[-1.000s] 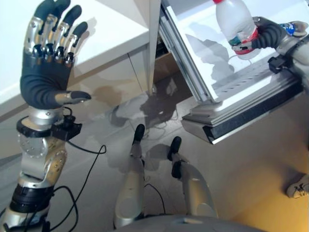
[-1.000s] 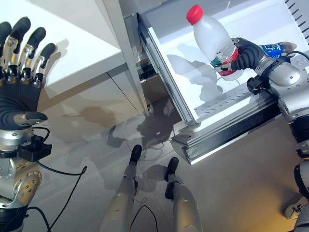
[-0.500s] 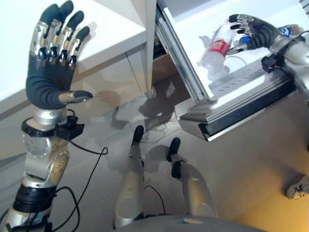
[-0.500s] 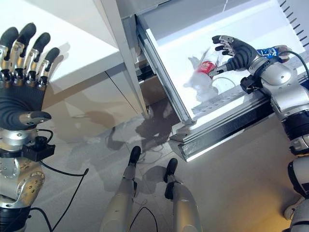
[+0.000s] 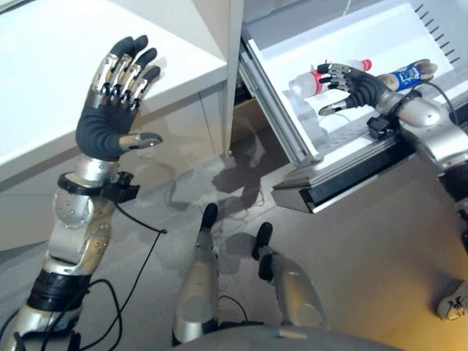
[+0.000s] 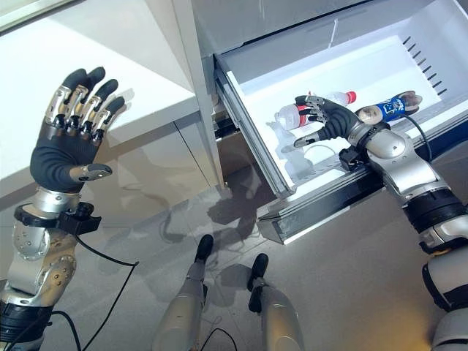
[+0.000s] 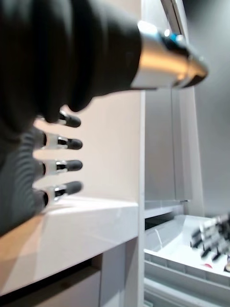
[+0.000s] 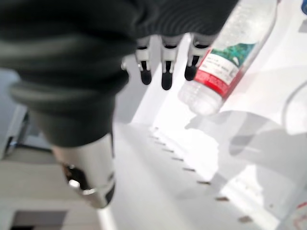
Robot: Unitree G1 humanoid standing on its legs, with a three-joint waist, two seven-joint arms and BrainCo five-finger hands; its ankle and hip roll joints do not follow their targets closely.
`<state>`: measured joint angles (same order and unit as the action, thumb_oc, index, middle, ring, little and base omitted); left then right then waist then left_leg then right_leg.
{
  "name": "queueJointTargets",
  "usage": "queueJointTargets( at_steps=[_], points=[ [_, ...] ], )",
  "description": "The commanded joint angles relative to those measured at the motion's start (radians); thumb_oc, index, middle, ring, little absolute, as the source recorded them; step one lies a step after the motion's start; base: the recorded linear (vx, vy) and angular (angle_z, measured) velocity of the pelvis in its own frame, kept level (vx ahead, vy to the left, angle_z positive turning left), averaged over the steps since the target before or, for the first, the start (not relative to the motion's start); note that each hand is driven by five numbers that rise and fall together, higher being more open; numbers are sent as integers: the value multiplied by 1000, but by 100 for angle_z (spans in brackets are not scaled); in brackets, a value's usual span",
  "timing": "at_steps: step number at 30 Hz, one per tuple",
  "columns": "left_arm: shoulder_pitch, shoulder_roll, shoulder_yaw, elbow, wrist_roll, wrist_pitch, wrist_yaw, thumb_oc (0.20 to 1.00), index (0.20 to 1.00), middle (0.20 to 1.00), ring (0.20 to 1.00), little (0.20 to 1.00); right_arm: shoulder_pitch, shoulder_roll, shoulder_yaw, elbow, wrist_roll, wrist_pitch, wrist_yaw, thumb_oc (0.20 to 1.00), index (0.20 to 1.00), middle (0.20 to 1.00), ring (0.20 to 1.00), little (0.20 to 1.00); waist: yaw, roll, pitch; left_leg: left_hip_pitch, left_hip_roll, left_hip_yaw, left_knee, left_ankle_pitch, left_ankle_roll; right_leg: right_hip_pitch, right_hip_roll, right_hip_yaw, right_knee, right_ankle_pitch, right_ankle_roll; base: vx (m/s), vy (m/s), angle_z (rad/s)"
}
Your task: Take the drinks into the refrigerator
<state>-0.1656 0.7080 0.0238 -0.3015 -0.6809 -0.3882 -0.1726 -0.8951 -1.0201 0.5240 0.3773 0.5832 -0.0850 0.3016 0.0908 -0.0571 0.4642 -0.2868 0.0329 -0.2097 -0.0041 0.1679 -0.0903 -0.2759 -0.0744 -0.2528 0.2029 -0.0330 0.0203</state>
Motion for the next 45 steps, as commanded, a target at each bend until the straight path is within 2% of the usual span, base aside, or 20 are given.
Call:
queueJointTargets(
  at_steps=[1,5,9,10,13,14,15,17,18,19,20,21,22,23,25,27,32,38,42,45],
  points=[
    [86,28,58,9,1,3,-12,1000,1000,1000,1000,1000,-12,-51,-95,-74,81,-75,-30,1000,1000,1000,1000,1000,-29,-72,2,100,-65,81,65,-185,94,115,-25,61,-135,31,52,50,58,-11],
    [129,-4,100,20,9,5,-26,1000,1000,1000,1000,1000,192,-83,-321,-209,107,-117,-38,1000,1000,1000,1000,1000,-52,-71,-64,130,-71,105,87,-215,103,159,-23,95,-167,38,58,89,73,-19],
    [187,-56,175,59,27,-3,-16,1000,1000,1000,1000,1000,441,-16,-605,-360,125,-175,-66,1000,1000,1000,1000,1000,-97,-66,-151,176,-65,163,84,-243,118,185,-18,149,-181,42,66,108,89,-27],
    [186,-53,169,57,27,-2,-16,1000,1000,1000,1000,1000,462,-14,-622,-371,124,-172,-66,1000,1000,1000,1000,1000,-89,-68,-152,179,-65,165,82,-243,118,185,-18,151,-181,41,66,106,53,-52],
    [218,-83,195,60,44,0,-19,1000,1000,1000,1000,1000,617,49,-760,-393,108,-191,-79,1000,1000,1000,1000,1000,-115,-55,-189,207,-64,179,62,-249,121,199,-18,162,-185,39,69,107,55,-36],
    [236,-115,216,64,59,1,-14,1000,1000,1000,1000,1000,683,106,-838,-406,72,-216,-110,1000,1000,1000,1000,1000,-139,-43,-208,223,-62,190,51,-253,127,201,-18,170,-185,37,73,101,63,-10],
    [237,-113,212,63,60,1,-14,1000,1000,1000,1000,1000,696,111,-847,-414,69,-215,-111,1000,1000,1000,1000,1000,-132,-44,-210,225,-62,192,48,-253,127,201,-17,172,-185,37,73,124,74,-20],
    [270,-158,248,64,80,1,-15,1000,1000,1000,1000,1000,820,199,-961,-442,-10,-231,-139,1000,1000,1000,1000,1000,-167,-33,-230,243,-59,208,30,-257,130,200,-14,193,-188,38,75,85,38,-28],
    [272,-156,245,62,80,2,-15,1000,1000,1000,1000,1000,831,204,-968,-450,-12,-229,-139,1000,1000,1000,1000,1000,-163,-34,-233,244,-59,209,28,-256,130,200,-14,193,-188,38,75,80,48,-27],
    [289,-175,261,62,88,0,-17,1000,1000,1000,1000,1000,880,283,-1002,-432,-26,-240,-147,1000,1000,1000,1000,1000,-176,-25,-243,253,-60,215,21,-259,133,199,-14,201,-192,38,76,72,39,-23],
    [300,-188,271,65,93,0,-18,1000,1000,1000,1000,1000,909,316,-1026,-437,-48,-240,-152,824,824,824,824,824,-186,-23,-247,257,-59,221,18,-260,134,198,-13,205,-192,36,77,98,46,-24],
    [307,-197,275,65,99,-1,-17,1000,1000,1000,1000,1000,935,345,-1037,-422,-67,-245,-161,533,533,533,533,533,-191,-21,-250,260,-59,224,18,-262,136,197,-13,209,-189,35,77,54,12,-22],
    [308,-197,273,65,100,-1,-17,1000,1000,1000,1000,1000,938,348,-1037,-424,-69,-246,-162,313,313,313,313,313,-189,-22,-251,261,-58,225,17,-263,136,197,-13,210,-188,34,77,56,27,-20],
    [317,-205,287,66,93,-1,-24,1000,1000,1000,1000,1000,981,372,-1040,-376,-115,-245,-167,200,200,200,200,200,-203,-17,-248,266,-56,231,16,-266,137,194,-12,215,-181,30,77,28,20,-19],
    [324,-210,289,64,90,0,-31,1000,1000,1000,1000,1000,1010,393,-1036,-351,-121,-240,-152,200,200,200,200,200,-208,-15,-249,270,-55,234,15,-268,138,192,-10,220,-174,26,77,39,20,-12],
    [327,-223,288,74,91,-2,-33,1000,1000,1000,1000,1000,1029,441,-998,-205,-159,-239,-183,200,200,200,200,200,-213,-9,-245,273,-55,240,14,-272,139,188,-10,226,-164,21,77,41,9,-13],
    [321,-226,290,77,95,-3,-37,1000,1000,1000,1000,1000,1065,471,-924,-74,-232,-220,-175,200,200,200,200,200,-220,-5,-240,280,-54,240,11,-270,137,189,-12,224,-159,14,76,13,2,-6],
    [294,-229,246,80,95,-15,-20,1000,1000,1000,1000,1000,991,508,-696,126,-261,-190,-143,200,200,200,200,200,-196,-2,-233,276,-57,230,11,-264,133,198,-18,216,-166,14,73,0,0,0],
    [283,-231,230,86,96,-19,-12,1000,1000,1000,1000,1000,936,517,-620,160,-282,-187,-143,200,200,200,200,200,-186,-2,-230,276,-57,227,11,-262,131,202,-20,212,-171,16,72,0,0,0],
    [258,-227,180,88,101,-23,-2,1000,1000,1000,1000,1000,846,527,-502,169,-299,-179,-139,200,200,200,200,200,-161,-2,-231,275,-58,214,12,-257,129,213,-21,201,-177,14,68,5,-21,4]
  ],
)
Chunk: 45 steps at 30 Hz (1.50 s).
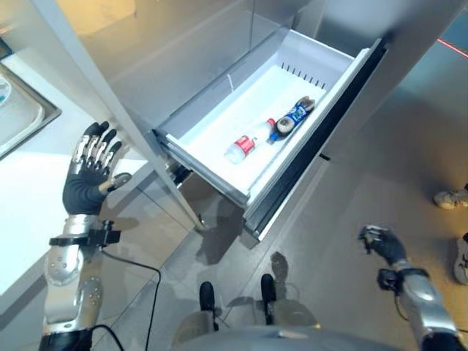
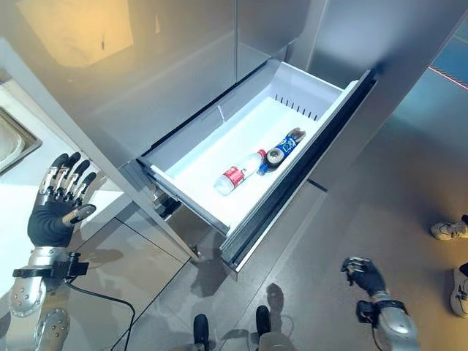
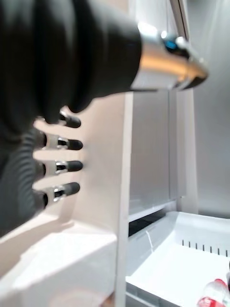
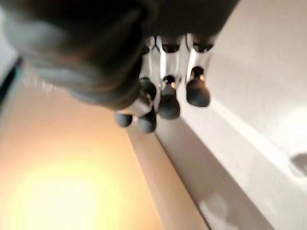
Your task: Take the drinks into the refrigerator
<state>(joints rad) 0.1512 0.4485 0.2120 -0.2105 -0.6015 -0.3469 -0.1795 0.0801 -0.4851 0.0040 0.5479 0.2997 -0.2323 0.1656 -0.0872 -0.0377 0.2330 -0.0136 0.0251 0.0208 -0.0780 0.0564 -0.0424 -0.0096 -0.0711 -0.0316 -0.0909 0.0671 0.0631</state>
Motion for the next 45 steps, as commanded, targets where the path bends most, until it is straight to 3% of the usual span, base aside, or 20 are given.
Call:
queueJointTargets(
  at_steps=[1,8,15,28,45],
  points=[
    [-59,33,-8,-3,21,-64,5,1000,1000,1000,1000,1000,-131,-8,19,0,-15,-32,-3,200,200,200,200,200,15,-22,2,2,-50,-17,85,-145,81,-52,-24,-21,117,-86,25,12,-42,10],
    [-94,43,-100,8,20,-61,1,1000,1000,1000,1000,1000,-314,-35,238,-104,-87,-28,32,200,200,200,200,200,63,-18,4,10,-54,-45,82,-136,78,-26,-28,-52,115,-95,19,5,-20,14],
    [-112,50,-145,9,-2,-62,-4,1000,1000,1000,1000,1000,-521,-27,352,-240,-47,-30,46,200,200,200,200,200,101,-21,4,13,-58,-63,88,-134,78,-4,-32,-70,106,-96,16,4,-19,11],
    [-126,31,-162,11,-22,-69,21,1000,1000,1000,1000,1000,-719,63,381,-287,61,-54,-6,200,200,200,200,200,140,-25,8,8,-62,-80,98,-136,81,5,-34,-84,105,-98,12,1,-1,6],
    [-128,14,-159,18,-2,-75,43,1000,1000,1000,1000,1000,-680,79,354,-304,102,-53,-3,200,200,200,200,200,138,-24,15,-4,-64,-66,107,-140,86,-3,-36,-67,92,-85,14,1,5,1]
  ],
)
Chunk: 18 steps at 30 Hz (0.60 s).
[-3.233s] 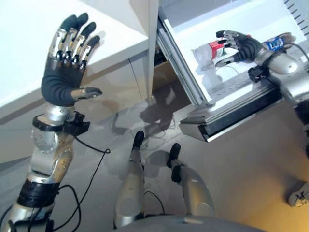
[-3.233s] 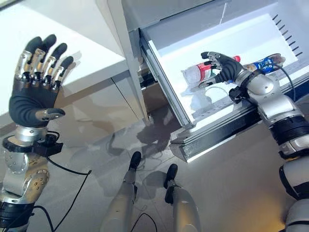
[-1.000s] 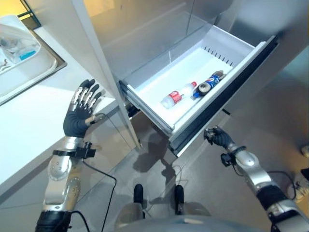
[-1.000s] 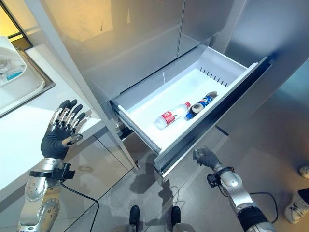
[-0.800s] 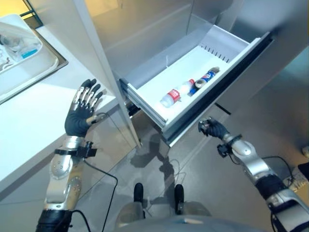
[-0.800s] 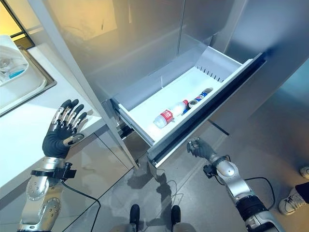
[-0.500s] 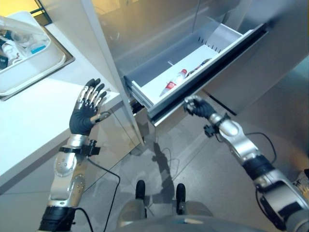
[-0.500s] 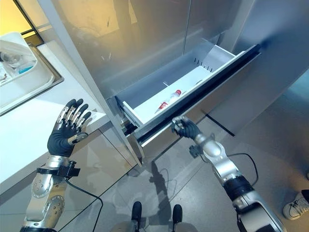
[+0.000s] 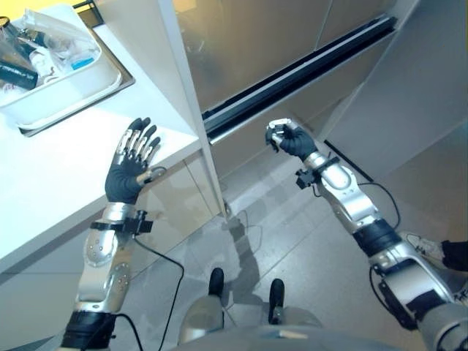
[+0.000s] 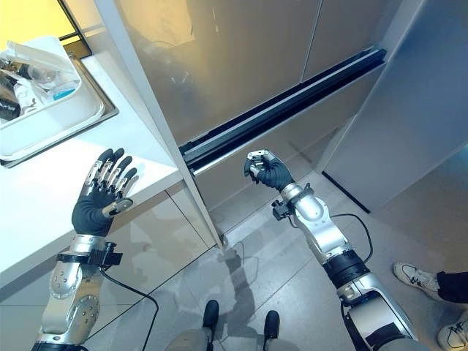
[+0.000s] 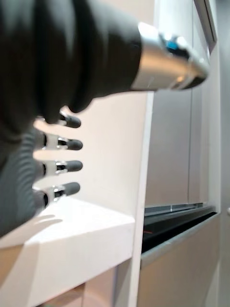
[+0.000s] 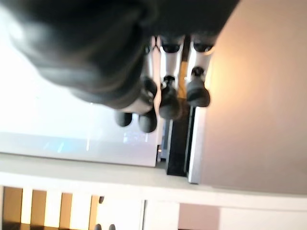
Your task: Take the drinks into the refrigerator
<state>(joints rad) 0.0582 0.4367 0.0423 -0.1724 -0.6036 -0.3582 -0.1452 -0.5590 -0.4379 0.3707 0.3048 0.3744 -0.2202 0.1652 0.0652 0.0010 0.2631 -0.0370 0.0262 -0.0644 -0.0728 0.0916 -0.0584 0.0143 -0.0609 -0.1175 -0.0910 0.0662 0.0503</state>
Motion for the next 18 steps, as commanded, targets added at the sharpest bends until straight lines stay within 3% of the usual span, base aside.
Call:
queueJointTargets(
  at_steps=[1,14,15,16,18],
  points=[
    [-35,24,10,-19,2,-64,8,1000,1000,1000,1000,1000,-38,32,-16,-61,29,-65,-4,200,200,200,200,200,-15,-63,-16,20,-65,19,102,-175,102,-25,-46,19,91,-84,27,0,0,0],
    [-34,16,11,-16,8,-65,10,1000,1000,1000,1000,1000,-11,30,-38,-69,33,-65,-8,203,203,203,203,203,-22,-62,-21,26,-62,21,109,-182,99,-14,-44,21,89,-89,24,0,0,0],
    [-35,16,12,-15,7,-65,10,1000,1000,1000,1000,1000,-7,31,-40,-66,36,-66,-8,846,846,846,846,846,-22,-63,-22,27,-62,20,110,-183,99,-12,-44,20,88,-89,24,0,0,0],
    [-35,16,13,-13,8,-65,10,1000,1000,1000,1000,1000,-3,29,-43,-62,35,-66,-8,1000,1000,1000,1000,1000,-23,-62,-24,27,-63,20,110,-183,99,-11,-44,20,88,-89,24,0,0,0],
    [-35,15,12,-11,10,-63,10,1000,1000,1000,1000,1000,9,24,-51,-79,36,-65,-6,1000,1000,1000,1000,1000,-26,-63,-26,29,-63,22,111,-184,99,-8,-44,21,87,-90,24,0,0,0]
  ],
)
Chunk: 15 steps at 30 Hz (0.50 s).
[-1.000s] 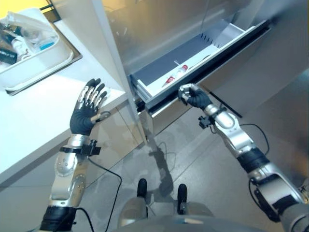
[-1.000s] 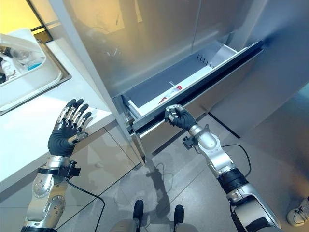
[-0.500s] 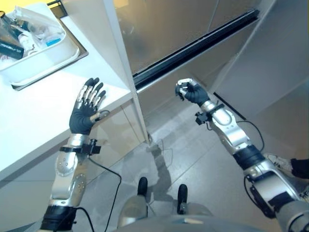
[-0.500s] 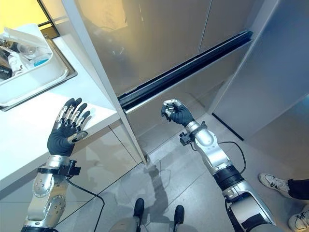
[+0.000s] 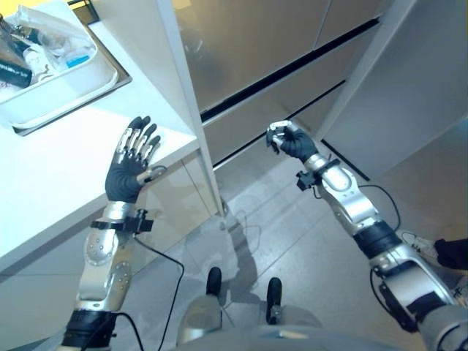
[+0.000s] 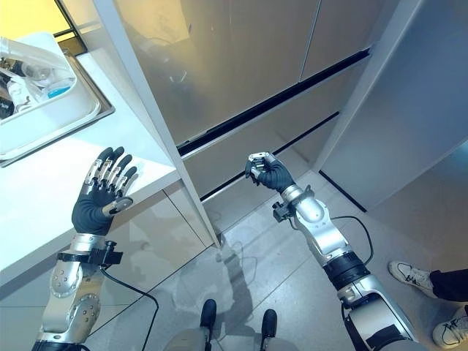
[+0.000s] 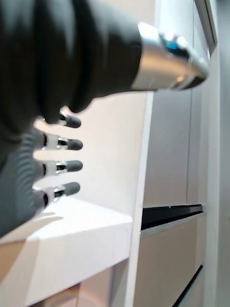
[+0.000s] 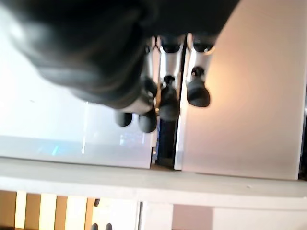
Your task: Take the drinks into the refrigerator
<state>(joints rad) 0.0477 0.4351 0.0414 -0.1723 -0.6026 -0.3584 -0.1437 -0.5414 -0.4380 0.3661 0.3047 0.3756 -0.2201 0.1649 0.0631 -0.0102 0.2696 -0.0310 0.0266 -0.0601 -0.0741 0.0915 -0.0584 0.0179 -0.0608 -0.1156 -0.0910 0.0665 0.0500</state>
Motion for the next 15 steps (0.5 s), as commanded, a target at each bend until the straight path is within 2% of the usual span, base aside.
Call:
queueJointTargets(
  at_steps=[1,9,13,15],
  points=[
    [-25,18,15,-11,11,-62,9,1000,1000,1000,1000,1000,1,20,-54,-91,37,-64,-4,1000,1000,1000,1000,1000,-26,-51,-34,25,-63,18,112,-185,99,-10,-44,19,85,-90,25,0,0,0],
    [-22,7,24,9,29,-63,10,1000,1000,1000,1000,1000,131,-14,-178,-188,50,-91,-11,1000,1000,1000,1000,1000,-49,-53,-51,36,-60,25,112,-194,99,0,-44,25,83,-92,28,0,1,-1],
    [-5,-1,49,19,48,-67,4,1000,1000,1000,1000,1000,313,3,-362,-272,67,-143,-33,1000,1000,1000,1000,1000,-87,-48,-67,47,-58,36,112,-202,100,6,-44,35,79,-93,32,18,19,-7],
    [0,-4,51,19,47,-66,2,1000,1000,1000,1000,1000,359,10,-396,-298,65,-149,-34,1000,1000,1000,1000,1000,-97,-46,-72,50,-57,41,111,-204,99,7,-44,38,78,-93,33,12,20,-12]
  ],
)
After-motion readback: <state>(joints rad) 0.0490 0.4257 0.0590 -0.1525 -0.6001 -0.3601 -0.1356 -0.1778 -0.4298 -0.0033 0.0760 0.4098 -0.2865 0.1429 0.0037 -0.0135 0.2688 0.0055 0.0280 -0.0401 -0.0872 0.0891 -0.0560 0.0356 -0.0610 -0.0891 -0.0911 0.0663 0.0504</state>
